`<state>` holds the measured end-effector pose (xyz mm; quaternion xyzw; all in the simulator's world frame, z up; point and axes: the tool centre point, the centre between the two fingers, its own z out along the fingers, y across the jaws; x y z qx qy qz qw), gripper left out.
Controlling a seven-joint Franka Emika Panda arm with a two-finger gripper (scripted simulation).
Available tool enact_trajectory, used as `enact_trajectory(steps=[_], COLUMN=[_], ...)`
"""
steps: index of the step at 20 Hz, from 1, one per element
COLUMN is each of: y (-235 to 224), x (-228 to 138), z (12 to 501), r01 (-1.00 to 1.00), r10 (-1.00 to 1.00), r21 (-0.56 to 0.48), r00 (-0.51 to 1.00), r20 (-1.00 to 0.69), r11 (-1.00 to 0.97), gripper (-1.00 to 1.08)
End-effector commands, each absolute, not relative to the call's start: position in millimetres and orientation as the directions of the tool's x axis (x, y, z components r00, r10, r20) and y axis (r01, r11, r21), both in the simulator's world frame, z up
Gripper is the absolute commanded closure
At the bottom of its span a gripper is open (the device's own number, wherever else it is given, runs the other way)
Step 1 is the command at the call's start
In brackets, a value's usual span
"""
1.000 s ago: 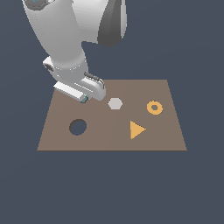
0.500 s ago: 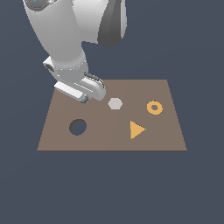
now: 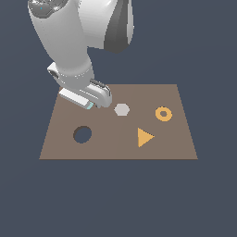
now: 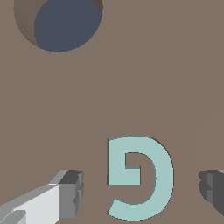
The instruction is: Insert a designated object into the corresponding slot on a board.
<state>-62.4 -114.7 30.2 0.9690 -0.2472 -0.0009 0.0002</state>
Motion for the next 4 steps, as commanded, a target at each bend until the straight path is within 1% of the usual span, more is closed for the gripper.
enact_trajectory(steps=[1,4], y=[-114.7,-114.7], x=[-62.3,-62.3], z=[30.2,30.2], r01=[-0.479,-0.479], r10=[-0.479,-0.479], r21=[0.001,0.001], r00=[0.878,0.878], r20=[-0.001,-0.001], r11=[-0.878,-0.878], gripper=[-0.92,-0.92])
